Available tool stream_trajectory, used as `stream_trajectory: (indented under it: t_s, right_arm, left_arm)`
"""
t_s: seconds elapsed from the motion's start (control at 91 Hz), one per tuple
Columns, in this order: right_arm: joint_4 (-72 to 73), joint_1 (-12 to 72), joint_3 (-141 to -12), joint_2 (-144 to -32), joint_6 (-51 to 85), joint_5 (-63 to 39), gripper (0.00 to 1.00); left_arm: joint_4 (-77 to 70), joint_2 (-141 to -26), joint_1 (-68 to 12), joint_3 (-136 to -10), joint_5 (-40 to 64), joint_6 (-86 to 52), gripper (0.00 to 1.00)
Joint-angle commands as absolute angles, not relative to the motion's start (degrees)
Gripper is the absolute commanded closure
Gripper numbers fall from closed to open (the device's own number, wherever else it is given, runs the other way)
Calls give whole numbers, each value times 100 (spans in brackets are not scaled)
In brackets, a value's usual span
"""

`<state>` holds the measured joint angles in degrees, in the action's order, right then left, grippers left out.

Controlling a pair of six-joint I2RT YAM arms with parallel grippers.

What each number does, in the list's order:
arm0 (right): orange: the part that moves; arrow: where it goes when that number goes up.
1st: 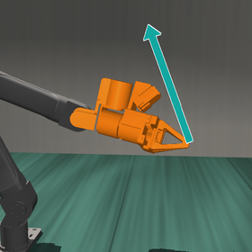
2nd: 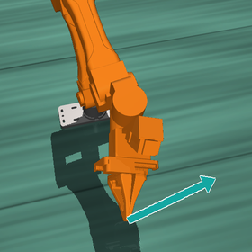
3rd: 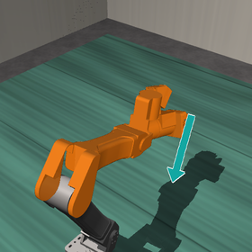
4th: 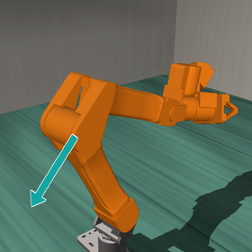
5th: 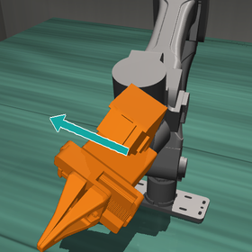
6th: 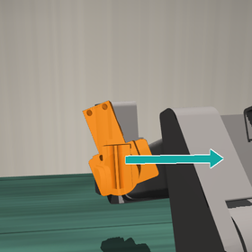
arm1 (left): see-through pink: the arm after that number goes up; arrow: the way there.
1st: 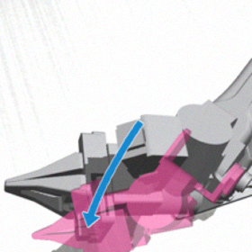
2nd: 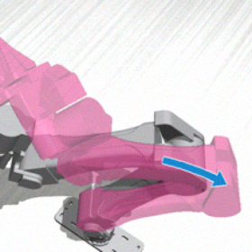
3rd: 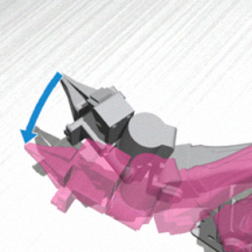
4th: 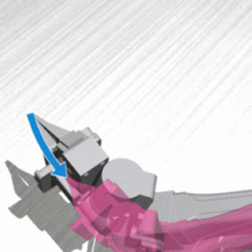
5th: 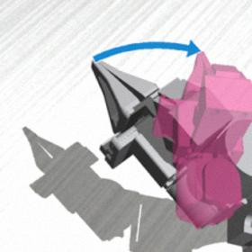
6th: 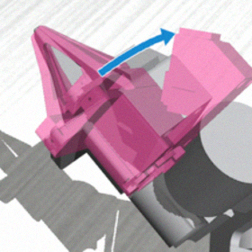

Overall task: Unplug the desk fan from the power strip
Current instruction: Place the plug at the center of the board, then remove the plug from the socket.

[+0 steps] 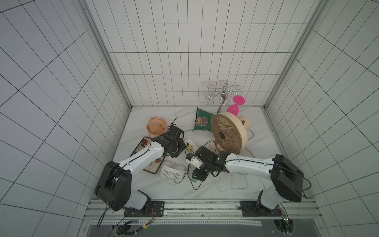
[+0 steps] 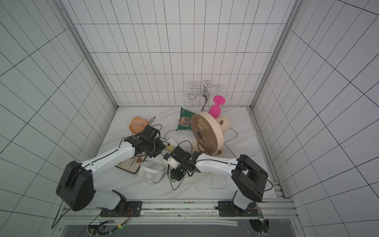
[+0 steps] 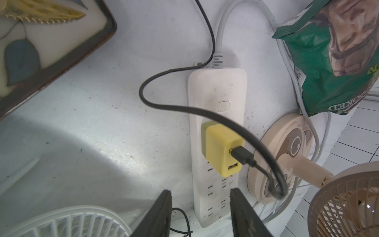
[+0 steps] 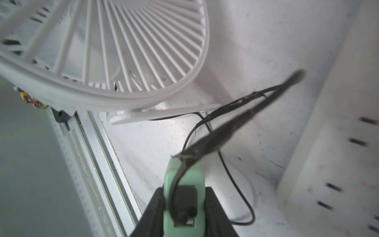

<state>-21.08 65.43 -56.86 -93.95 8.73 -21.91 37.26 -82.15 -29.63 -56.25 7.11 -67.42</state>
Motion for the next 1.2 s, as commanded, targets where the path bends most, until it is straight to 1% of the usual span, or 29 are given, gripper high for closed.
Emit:
stream_trajectory:
  t_s: [0.0, 0.088, 0.231, 0.297, 0.341, 0.44, 0.561, 0.726, 0.858, 1.012, 1.187]
  right_arm:
    - [-2247, 6612, -5911, -9605, 714, -2696, 73]
    - [-2241, 6605, -5888, -9682, 708, -2612, 70]
    - [-2282, 6594, -5792, -9643, 792, -1971, 46]
    - [-2350, 6592, -5752, -9499, 835, -1537, 39]
    - [-2373, 6591, -5707, -9359, 862, -1247, 36]
    - [-2439, 6581, -5652, -9012, 905, -787, 35]
    - [-2638, 6570, -5783, -8645, 930, -464, 34]
    - [-2864, 6429, -6158, -8446, 1069, 61, 36]
    - [-2931, 6128, -6651, -8764, 1235, 290, 37]
    - [-3178, 5900, -7402, -9374, 1355, 339, 30]
    - [-3393, 5768, -8089, -10255, 1440, 128, 29]
  left_arm:
    - [3794, -7993, -2963, -5694, 568, -6693, 51]
    - [3820, -7838, -2961, -5624, 529, -6784, 51]
    - [4093, -7538, -2959, -5609, 153, -6884, 51]
    - [4225, -7394, -2950, -5625, -24, -6922, 51]
    - [4291, -7305, -2941, -5625, -121, -6952, 51]
    - [4394, -7139, -2906, -5636, -286, -6990, 51]
    - [4442, -7020, -2760, -5581, -309, -7079, 51]
    - [4027, -7022, -2322, -5195, 190, -7111, 53]
    - [3512, -7110, -1999, -4824, 632, -7196, 55]
    - [3381, -7084, -1863, -4711, 724, -7168, 55]
    - [3364, -6893, -1770, -4440, 791, -7193, 58]
